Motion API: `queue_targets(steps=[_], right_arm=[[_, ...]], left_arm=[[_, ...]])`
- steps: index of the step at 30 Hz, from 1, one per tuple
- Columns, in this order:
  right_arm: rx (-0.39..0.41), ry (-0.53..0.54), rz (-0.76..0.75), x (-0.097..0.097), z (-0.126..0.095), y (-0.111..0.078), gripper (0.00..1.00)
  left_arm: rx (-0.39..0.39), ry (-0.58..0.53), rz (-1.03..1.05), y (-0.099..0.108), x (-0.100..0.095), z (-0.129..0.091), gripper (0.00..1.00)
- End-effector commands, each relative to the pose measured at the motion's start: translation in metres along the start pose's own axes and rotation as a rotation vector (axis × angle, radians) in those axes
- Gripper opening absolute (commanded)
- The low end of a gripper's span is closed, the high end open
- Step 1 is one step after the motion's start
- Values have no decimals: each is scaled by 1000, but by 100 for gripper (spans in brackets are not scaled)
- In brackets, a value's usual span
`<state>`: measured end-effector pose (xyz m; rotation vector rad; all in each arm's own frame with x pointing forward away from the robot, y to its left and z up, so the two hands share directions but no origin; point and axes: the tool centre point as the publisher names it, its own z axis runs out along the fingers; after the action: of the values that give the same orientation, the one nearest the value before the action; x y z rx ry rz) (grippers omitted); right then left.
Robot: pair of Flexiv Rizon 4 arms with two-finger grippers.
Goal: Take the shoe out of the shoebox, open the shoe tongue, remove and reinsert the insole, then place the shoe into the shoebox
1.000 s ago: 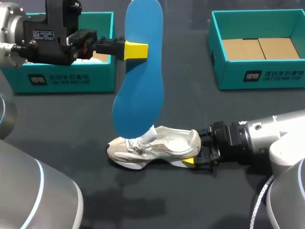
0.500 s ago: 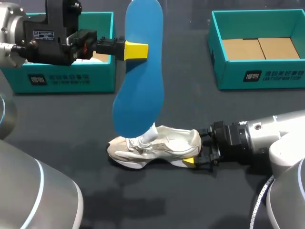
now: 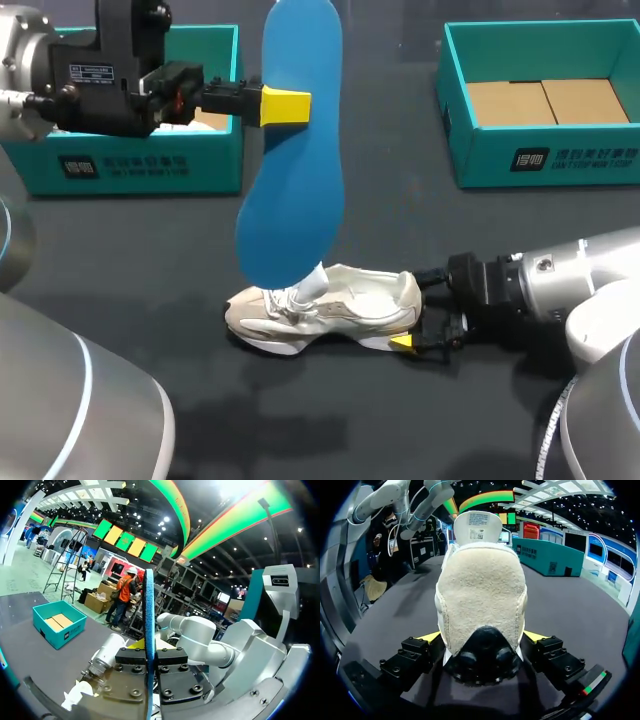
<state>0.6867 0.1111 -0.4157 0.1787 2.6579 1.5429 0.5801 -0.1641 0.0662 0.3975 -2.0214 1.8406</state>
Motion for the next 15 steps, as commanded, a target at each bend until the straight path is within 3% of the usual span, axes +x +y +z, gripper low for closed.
queue_targets(steps=[1, 8, 15], right_arm=[[99, -4, 14, 6, -16, 8, 100], [258, 17, 45, 2, -34, 15, 100], [437, 32, 60, 1, -43, 33, 100]], left_arm=[[-1, 0, 0, 1, -1, 1, 0], [-1, 0, 0, 1, -1, 1, 0], [-1, 0, 0, 1, -1, 1, 0]])
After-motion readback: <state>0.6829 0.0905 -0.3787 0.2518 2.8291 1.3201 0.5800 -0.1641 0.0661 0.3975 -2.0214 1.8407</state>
